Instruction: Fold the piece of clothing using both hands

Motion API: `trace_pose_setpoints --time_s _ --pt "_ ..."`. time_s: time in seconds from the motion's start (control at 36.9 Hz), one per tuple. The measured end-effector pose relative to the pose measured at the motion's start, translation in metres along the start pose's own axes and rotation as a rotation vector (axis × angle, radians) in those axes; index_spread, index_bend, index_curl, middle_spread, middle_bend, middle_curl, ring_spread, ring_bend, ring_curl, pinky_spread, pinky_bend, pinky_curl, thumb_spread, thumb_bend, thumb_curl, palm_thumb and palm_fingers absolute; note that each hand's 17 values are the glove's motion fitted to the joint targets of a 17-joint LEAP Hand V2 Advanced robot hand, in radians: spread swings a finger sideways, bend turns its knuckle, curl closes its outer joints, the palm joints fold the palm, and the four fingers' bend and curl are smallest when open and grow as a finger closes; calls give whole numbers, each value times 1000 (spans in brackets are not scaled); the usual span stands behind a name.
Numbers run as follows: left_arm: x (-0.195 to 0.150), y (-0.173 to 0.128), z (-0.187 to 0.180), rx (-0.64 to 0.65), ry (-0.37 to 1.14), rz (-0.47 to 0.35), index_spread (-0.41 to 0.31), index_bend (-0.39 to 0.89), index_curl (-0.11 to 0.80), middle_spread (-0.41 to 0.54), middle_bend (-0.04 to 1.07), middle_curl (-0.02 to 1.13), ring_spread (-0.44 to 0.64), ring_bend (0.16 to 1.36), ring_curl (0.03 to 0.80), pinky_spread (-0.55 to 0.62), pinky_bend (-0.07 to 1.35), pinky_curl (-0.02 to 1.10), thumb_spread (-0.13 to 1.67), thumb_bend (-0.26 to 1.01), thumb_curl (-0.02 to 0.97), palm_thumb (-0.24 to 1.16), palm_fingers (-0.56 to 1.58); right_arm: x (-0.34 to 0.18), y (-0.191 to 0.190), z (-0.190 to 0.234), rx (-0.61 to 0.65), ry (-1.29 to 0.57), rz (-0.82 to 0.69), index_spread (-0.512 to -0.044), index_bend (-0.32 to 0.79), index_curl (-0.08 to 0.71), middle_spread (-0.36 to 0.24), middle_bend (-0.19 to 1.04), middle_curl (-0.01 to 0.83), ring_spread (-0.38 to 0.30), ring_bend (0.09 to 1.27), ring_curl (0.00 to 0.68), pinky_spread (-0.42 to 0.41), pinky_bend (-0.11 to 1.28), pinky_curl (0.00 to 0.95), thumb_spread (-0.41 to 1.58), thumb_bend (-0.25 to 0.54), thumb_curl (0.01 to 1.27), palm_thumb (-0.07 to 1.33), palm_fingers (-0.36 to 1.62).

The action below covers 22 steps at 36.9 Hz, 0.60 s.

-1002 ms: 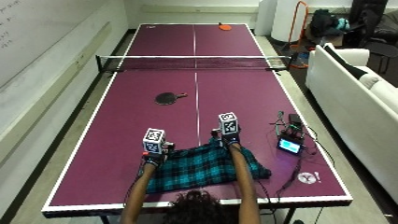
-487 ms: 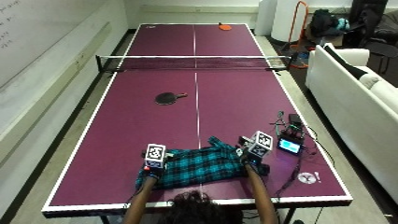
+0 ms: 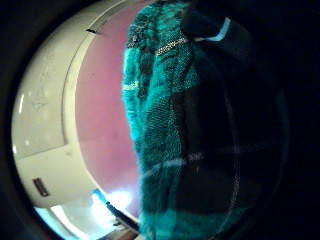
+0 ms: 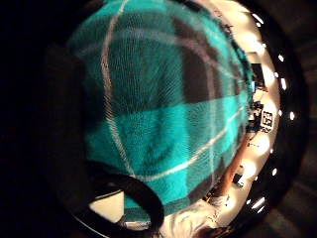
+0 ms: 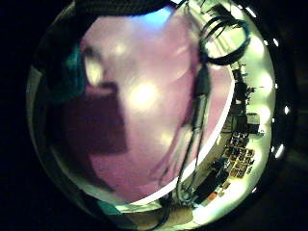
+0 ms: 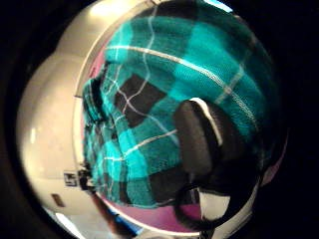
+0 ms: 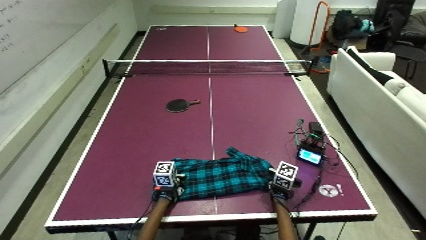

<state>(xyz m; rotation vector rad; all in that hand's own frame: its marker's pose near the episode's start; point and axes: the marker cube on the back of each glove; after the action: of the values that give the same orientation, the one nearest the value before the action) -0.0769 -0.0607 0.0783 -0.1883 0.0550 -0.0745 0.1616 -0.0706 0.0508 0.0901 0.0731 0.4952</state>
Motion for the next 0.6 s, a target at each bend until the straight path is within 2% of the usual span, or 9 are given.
trace_pose_setpoints --time_s 0.11,0.16,0.24,0.27,0.3,0.35,0.43,0.49,0.6 --pt "24 -7 3 -17 31 3 -113 217 335 -1 148 366 168 537 323 227 536 400 1515 -35 158 260 273 10 -13 -5 85 16 14 -284 5 232 -172 508 458 -140 800 404 218 128 243 1294 21 246 608 713" --pt "39 -12 3 -14 15 20 -112 216 341 5 152 357 197 529 308 268 514 383 1528 -28 151 229 281 18 -19 -8 101 12 38 -289 3 214 -196 553 470 -176 854 419 218 130 232 1303 35 254 645 765" --pt "58 -22 0 26 1 57 -109 201 350 16 153 349 232 524 302 313 501 373 1547 -21 141 189 278 26 -42 -2 144 -62 93 -297 0 190 -226 580 481 -204 915 447 164 229 262 1296 80 277 750 920" --pt "62 -23 0 17 5 65 -109 192 351 19 155 347 241 524 301 324 500 371 1557 -19 139 177 278 22 -55 4 156 -141 100 -303 14 188 -228 564 479 -207 920 455 108 283 281 1282 96 287 792 968" --pt "66 -23 0 -6 11 69 -108 189 354 21 155 345 253 523 300 334 498 370 1562 -17 137 167 279 15 -68 10 162 -243 96 -303 -10 176 -231 526 469 -213 911 456 19 406 319 1272 110 298 830 1050" --pt "70 -22 0 -59 24 68 -107 183 357 25 156 340 267 522 298 350 492 368 1575 -12 134 152 280 -4 -84 9 176 -439 71 -309 -3 164 -236 506 468 -220 907 462 -58 454 330 1247 118 311 869 1082" --pt "70 -23 -7 -85 37 61 -106 180 363 30 160 336 283 519 296 372 482 363 1587 -7 131 134 283 -30 -80 -21 198 -576 16 -313 18 161 -242 476 466 -230 910 477 -171 531 373 1197 114 328 907 1116" --pt "66 -26 -18 -40 53 57 -105 179 367 32 157 332 287 527 297 376 477 362 1583 -2 135 136 300 -50 -77 -37 210 -597 -27 -317 29 158 -241 471 467 -235 909 482 -213 547 388 1167 107 337 923 1126" --pt "52 -28 -56 149 111 53 -105 165 366 30 155 322 283 535 295 371 492 361 1568 0 143 137 343 -114 -64 -67 237 -587 -157 -320 56 159 -242 456 466 -241 889 480 -267 564 402 1098 80 358 940 1138"
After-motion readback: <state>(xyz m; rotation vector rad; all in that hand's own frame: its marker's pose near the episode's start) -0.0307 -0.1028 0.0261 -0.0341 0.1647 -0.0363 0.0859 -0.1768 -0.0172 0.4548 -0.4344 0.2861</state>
